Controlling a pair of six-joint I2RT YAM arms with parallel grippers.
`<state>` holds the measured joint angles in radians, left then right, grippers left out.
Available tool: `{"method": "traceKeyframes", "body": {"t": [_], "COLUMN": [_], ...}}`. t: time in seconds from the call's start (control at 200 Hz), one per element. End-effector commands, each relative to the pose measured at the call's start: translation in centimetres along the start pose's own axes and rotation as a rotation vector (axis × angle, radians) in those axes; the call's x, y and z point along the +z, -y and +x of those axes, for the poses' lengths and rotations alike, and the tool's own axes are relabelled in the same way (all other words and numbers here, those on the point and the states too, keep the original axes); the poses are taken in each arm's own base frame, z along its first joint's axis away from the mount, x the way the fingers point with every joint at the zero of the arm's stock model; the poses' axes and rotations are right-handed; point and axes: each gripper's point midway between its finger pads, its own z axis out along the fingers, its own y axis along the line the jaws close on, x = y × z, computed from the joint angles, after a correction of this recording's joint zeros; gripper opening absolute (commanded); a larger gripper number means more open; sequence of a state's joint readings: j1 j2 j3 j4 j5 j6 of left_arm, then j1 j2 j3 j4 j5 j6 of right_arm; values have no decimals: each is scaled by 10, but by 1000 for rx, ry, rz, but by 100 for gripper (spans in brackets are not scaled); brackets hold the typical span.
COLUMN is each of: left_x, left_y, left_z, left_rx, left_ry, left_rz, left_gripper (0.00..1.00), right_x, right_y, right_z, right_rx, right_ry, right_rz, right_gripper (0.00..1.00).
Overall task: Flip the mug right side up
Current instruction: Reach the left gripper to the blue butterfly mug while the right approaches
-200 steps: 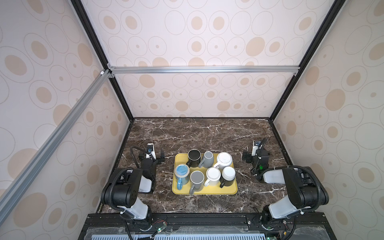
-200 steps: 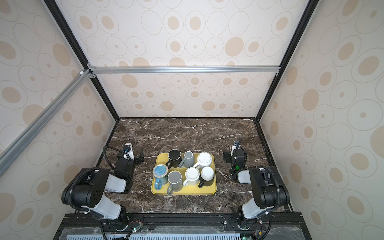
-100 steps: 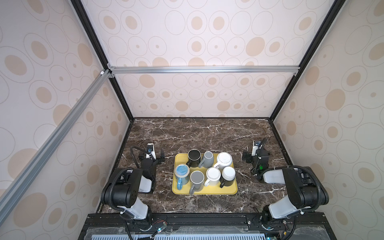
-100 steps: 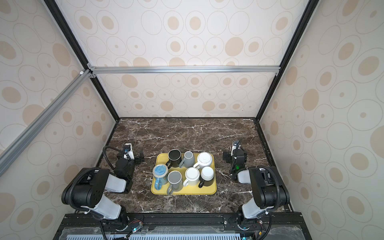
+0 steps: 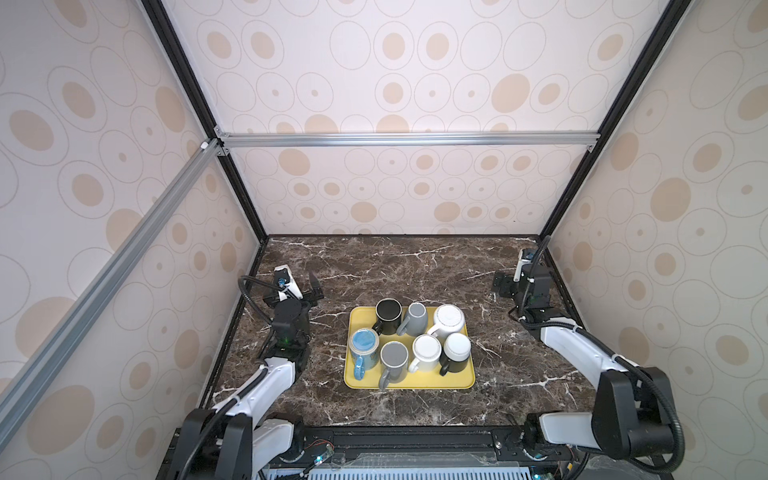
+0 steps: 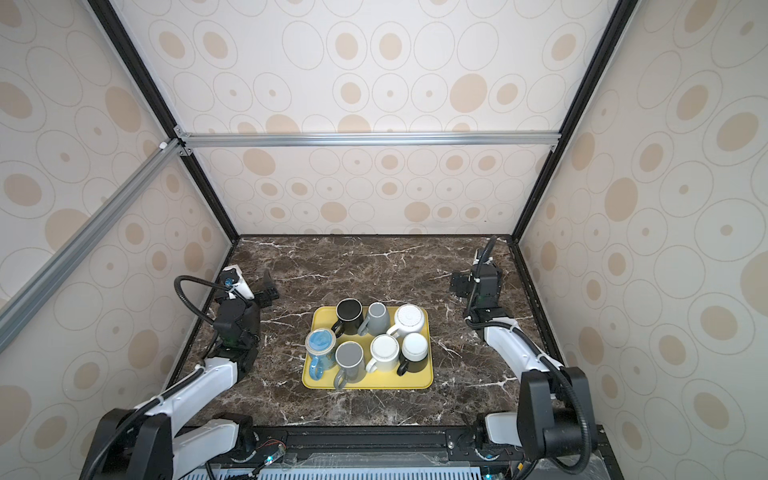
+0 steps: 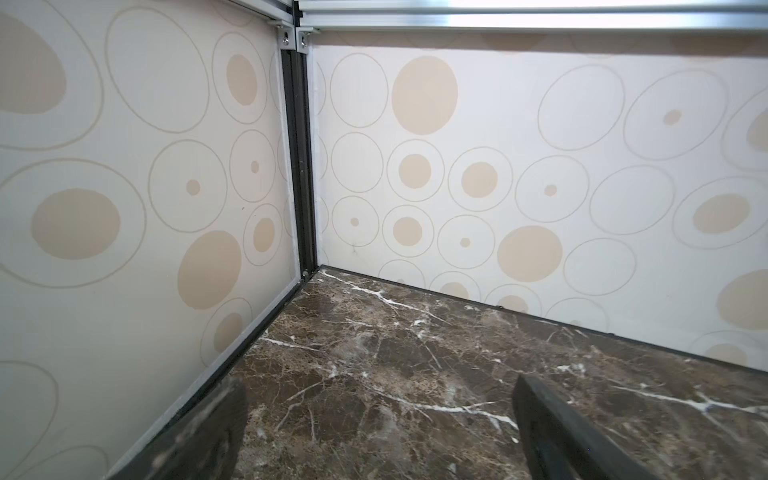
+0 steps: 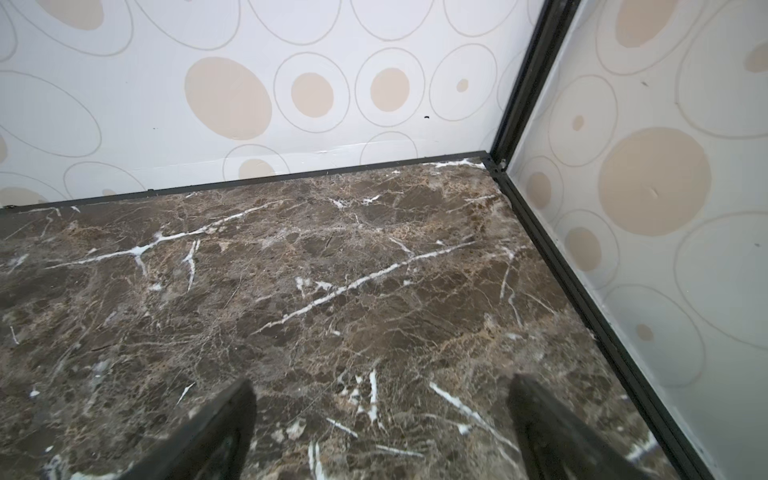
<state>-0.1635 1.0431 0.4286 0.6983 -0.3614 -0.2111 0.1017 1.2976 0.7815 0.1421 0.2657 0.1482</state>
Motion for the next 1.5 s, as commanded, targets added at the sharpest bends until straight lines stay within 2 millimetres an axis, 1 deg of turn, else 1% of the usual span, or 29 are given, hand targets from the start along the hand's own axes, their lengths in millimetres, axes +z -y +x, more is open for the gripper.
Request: {"method": "traceKeyframes", "body": {"t": [0.0, 0.05, 0.07, 0.14, 0.15, 0.16, 0.19, 0.205, 0.25, 0.265, 0.32, 0.345, 0.375, 0.45, 0.575, 0.655, 0.725, 0.785, 0.865, 0.93, 0.985, 1.055, 1.145, 1.346, 1.496], "left_x": [-22, -33, -38, -52, -54, -57, -63, -66, -77, -80, -92, -97, -103, -119, -142, -159, -175, -186, -198, -205, -211, -215, -216, -217, -219], "left_y": [6, 19, 24, 45, 48, 51, 58, 63, 70, 73, 79, 80, 84, 89, 102, 108, 108, 106, 101, 93, 89, 86, 84, 91, 94], "left_z": [19, 17, 22, 26, 27, 26, 29, 25, 25, 22, 19, 20, 17, 16, 19, 28, 41, 48, 57, 65, 72, 80, 89, 116, 128], "left_rx": [-75, -99, -101, -118, -116, -114, -98, -94, -53, -42, 0, 22, 36, 57, 25, 19, 38, 36, 30, 42, 49, 61, 85, 155, 158], "left_ry": [-156, -181, -211, -288, -301, -311, -347, -353, -400, -409, -457, -490, -515, -585, -693, -760, -814, -843, -879, -909, -931, -949, -951, -975, -984], "left_rz": [14, 52, 70, 144, 154, 165, 187, 202, 226, 235, 261, 271, 288, 322, 384, 402, 406, 407, 401, 379, 372, 363, 344, 336, 347], "left_gripper": [100, 100, 100, 100, 99, 99, 98, 98, 98, 98, 97, 96, 96, 96, 93, 91, 89, 87, 82, 77, 71, 68, 64, 58, 54], "right_x": [-24, -36, -42, -61, -63, -67, -77, -81, -94, -98, -112, -116, -123, -136, -150, -155, -156, -155, -153, -150, -148, -145, -142, -139, -141], "right_y": [-4, -15, -21, -45, -45, -52, -62, -66, -77, -80, -87, -88, -88, -93, -99, -100, -102, -104, -105, -107, -109, -111, -115, -118, -114], "right_z": [29, 29, 28, 32, 32, 34, 36, 37, 41, 42, 45, 47, 48, 50, 57, 60, 62, 62, 63, 64, 66, 67, 71, 81, 84], "right_rx": [43, 45, 37, -7, -7, -19, -33, -38, -59, -65, -75, -67, -50, -13, 18, 34, 45, 59, 57, 47, 35, 26, 19, 26, 34], "right_ry": [-183, -216, -224, -252, -255, -260, -271, -277, -283, -285, -296, -304, -319, -352, -414, -441, -456, -455, -458, -463, -464, -467, -472, -506, -503], "right_rz": [4, -31, -46, -112, -112, -129, -160, -177, -211, -219, -246, -252, -263, -314, -361, -371, -380, -386, -385, -382, -387, -393, -401, -405, -400], "right_gripper": [93, 91, 91, 88, 88, 87, 86, 86, 84, 84, 81, 79, 77, 77, 77, 75, 75, 74, 73, 72, 71, 71, 71, 72, 72]}}
